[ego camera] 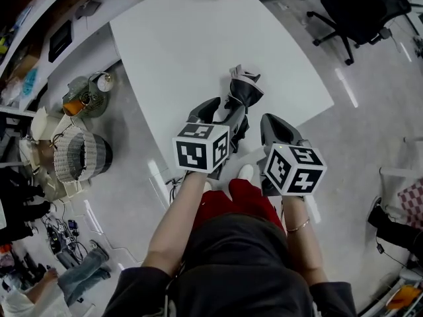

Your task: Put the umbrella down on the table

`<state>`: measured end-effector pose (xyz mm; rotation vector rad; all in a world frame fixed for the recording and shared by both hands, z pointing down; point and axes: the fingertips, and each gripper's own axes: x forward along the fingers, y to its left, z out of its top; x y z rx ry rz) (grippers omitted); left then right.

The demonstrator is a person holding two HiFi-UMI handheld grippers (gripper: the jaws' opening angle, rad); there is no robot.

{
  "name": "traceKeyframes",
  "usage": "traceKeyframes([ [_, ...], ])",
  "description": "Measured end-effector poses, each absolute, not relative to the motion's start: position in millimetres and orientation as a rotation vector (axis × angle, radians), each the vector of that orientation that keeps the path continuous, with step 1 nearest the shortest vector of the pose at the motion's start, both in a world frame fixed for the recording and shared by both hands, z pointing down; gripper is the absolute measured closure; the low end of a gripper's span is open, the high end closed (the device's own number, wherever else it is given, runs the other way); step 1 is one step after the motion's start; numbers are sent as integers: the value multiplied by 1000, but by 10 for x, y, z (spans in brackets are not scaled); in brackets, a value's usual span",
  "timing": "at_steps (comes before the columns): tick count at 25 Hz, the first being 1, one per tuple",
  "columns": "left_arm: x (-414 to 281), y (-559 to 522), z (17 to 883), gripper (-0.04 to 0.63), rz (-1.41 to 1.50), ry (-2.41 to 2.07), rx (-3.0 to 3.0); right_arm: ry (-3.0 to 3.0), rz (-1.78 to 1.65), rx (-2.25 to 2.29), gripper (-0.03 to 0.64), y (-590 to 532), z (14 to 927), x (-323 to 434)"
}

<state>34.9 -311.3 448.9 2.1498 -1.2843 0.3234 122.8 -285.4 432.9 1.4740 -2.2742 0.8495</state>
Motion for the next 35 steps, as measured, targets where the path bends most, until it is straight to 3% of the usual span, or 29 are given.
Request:
traceKeyframes([
  [12,173,-2896,4155,388,246,-1252,2256,-2295,787,1570,598,-2639,4052,1138],
  [26,-22,-2677,3920,529,183,-1253,2318,-2303,771,1646,598,-2375,3907,1022],
  [35,-126,-2456,3754,571,175,-1254,2365,-2331,741,1662,598,-2204,3783,908],
])
